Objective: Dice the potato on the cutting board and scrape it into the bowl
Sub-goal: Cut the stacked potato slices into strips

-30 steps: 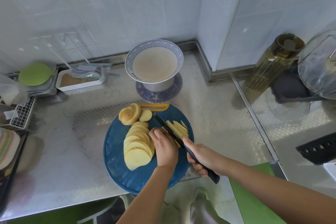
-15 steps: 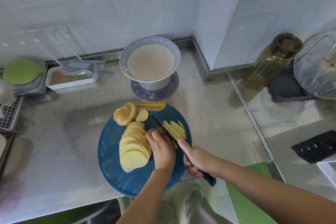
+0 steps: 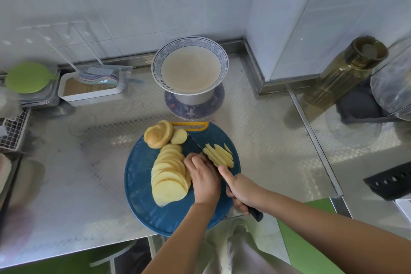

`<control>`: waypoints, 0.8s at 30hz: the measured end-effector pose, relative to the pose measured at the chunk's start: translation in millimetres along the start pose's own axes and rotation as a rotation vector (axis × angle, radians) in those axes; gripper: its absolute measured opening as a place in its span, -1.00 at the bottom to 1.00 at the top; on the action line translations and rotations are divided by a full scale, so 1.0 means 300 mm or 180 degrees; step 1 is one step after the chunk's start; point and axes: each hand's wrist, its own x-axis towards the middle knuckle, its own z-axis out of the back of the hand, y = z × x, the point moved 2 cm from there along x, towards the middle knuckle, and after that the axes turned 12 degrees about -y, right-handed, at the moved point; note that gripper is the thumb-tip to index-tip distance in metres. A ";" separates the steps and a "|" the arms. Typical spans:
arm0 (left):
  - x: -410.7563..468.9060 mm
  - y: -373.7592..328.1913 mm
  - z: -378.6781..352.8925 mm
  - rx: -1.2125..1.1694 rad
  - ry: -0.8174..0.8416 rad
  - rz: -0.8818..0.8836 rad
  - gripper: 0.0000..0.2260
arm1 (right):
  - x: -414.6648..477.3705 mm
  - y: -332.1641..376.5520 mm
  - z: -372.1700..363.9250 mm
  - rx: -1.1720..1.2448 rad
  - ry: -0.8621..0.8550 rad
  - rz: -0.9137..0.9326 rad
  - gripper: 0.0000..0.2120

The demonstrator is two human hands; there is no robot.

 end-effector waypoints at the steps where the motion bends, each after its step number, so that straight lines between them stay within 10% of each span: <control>1: 0.001 0.001 0.001 0.0010 0.0016 -0.0012 -0.84 | 0.005 -0.001 -0.006 0.0029 -0.0008 0.0004 -0.34; 24: 0.017 -0.047 0.026 0.0186 0.0108 0.0110 -0.85 | 0.063 -0.077 0.012 0.0914 0.0183 -0.0107 -0.35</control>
